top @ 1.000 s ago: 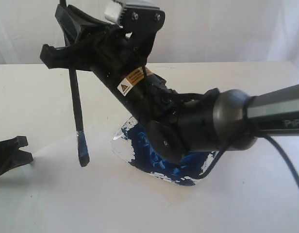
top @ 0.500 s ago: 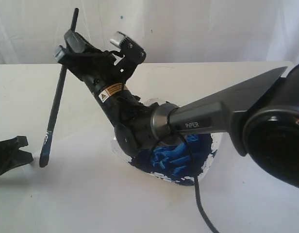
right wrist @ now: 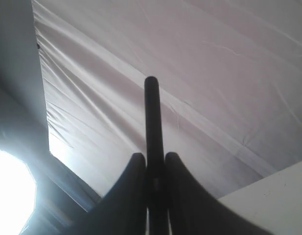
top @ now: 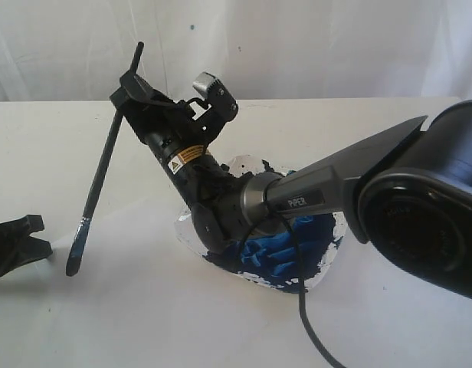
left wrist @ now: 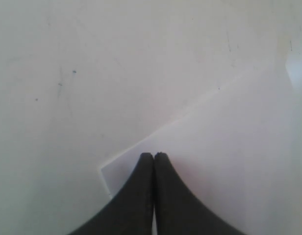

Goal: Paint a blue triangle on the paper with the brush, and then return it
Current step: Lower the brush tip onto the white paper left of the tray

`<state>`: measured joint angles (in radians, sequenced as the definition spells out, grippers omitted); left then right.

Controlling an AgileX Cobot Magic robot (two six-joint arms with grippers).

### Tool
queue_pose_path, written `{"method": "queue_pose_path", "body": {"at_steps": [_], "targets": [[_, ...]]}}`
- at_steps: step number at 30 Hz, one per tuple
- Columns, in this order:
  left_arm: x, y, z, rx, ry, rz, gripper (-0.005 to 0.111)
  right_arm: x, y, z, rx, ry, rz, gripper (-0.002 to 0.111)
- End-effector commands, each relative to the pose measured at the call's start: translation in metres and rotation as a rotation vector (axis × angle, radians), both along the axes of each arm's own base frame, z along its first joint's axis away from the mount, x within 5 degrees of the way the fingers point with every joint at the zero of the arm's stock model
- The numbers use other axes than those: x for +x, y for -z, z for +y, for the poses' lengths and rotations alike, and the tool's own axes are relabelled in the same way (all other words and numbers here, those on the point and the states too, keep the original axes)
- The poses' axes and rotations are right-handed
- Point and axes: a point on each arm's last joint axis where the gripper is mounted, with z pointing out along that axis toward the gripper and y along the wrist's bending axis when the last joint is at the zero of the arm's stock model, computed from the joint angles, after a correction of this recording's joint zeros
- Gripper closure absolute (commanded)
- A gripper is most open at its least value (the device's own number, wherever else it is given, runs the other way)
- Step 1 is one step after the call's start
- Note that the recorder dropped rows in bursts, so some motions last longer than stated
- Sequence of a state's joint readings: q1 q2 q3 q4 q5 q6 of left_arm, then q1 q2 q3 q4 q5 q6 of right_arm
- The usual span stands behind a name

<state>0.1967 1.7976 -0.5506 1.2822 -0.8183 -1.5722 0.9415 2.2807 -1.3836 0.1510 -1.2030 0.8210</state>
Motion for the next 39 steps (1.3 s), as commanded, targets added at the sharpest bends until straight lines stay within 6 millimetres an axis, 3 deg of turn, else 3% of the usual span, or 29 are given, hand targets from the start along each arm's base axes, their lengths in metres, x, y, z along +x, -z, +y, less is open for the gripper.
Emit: {"method": "queue_pose_path", "body": {"at_steps": [1, 8, 22, 39], "targets": [[-0.003, 0.009, 0.007, 0.092, -0.030, 0.065, 0.107, 0.000, -0.002, 0.001, -0.011, -0.025, -0.023, 0.108], [-0.003, 0.009, 0.007, 0.092, -0.030, 0.065, 0.107, -0.004, -0.001, 0.006, -0.089, -0.064, -0.078, 0.108], [-0.003, 0.009, 0.008, 0.097, -0.036, 0.069, 0.107, 0.003, 0.012, 0.018, -0.082, -0.077, -0.082, 0.108], [-0.004, 0.010, 0.009, 0.105, -0.040, 0.075, 0.107, 0.001, 0.012, 0.020, -0.097, -0.098, -0.096, 0.108]]}}
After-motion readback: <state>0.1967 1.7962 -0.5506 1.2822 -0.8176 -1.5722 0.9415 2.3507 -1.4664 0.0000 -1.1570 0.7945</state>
